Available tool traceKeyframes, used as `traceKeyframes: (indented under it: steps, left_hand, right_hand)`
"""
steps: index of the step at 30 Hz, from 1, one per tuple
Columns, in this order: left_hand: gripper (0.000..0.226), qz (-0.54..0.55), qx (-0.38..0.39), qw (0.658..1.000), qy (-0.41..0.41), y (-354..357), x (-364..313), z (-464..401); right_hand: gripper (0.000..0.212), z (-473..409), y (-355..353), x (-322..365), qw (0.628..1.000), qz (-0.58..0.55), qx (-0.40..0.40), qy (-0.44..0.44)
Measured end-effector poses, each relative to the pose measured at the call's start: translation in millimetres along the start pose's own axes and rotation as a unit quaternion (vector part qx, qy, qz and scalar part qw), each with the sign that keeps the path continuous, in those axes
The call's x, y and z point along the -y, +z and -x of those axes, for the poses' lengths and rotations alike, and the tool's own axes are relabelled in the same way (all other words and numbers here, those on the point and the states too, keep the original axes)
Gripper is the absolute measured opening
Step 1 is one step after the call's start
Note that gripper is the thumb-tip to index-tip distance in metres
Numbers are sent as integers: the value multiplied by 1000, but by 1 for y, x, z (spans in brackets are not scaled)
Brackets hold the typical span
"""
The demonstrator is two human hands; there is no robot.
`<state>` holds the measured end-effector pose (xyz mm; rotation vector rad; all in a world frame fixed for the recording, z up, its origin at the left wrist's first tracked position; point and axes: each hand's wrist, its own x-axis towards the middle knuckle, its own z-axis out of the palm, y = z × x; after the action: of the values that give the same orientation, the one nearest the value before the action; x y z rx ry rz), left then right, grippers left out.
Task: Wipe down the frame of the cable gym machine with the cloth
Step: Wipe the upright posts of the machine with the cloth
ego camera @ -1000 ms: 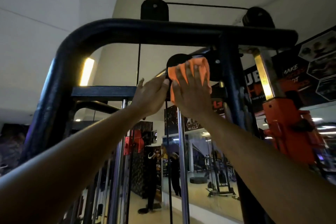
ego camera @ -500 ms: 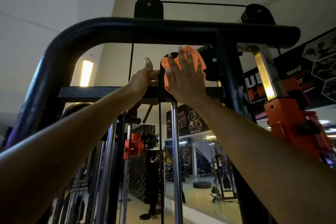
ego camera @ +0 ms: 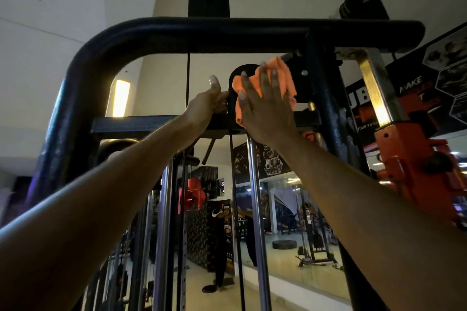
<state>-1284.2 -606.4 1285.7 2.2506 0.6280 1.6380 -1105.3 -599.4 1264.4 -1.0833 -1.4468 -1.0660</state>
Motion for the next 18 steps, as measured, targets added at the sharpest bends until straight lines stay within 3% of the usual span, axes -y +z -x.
traceKeyframes:
  steps: [3,6,8,11,13,18]
  left_hand:
    - [61,-111,-4,993,36,10,5,14]
    - [73,-338,-29,931,138,16,20,26]
    - [77,-421,-23,890,171,20,27,31]
    - [76,-475,-10,858,194,22,32,37]
    - [76,-498,-11,844,198,25,35,37]
    - [81,-516,-10,831,208,41,34,35]
  right_hand:
    - [62,31,3,-7,998,-17,3,-54]
    - [61,69,-2,-31,996,34,35,-79]
    - [60,74,-15,-51,997,48,44,-38]
    - [61,69,-25,-65,997,29,41,64]
    - [62,68,-22,-48,996,17,35,76]
    - [63,85,-13,-50,994,83,47,-61]
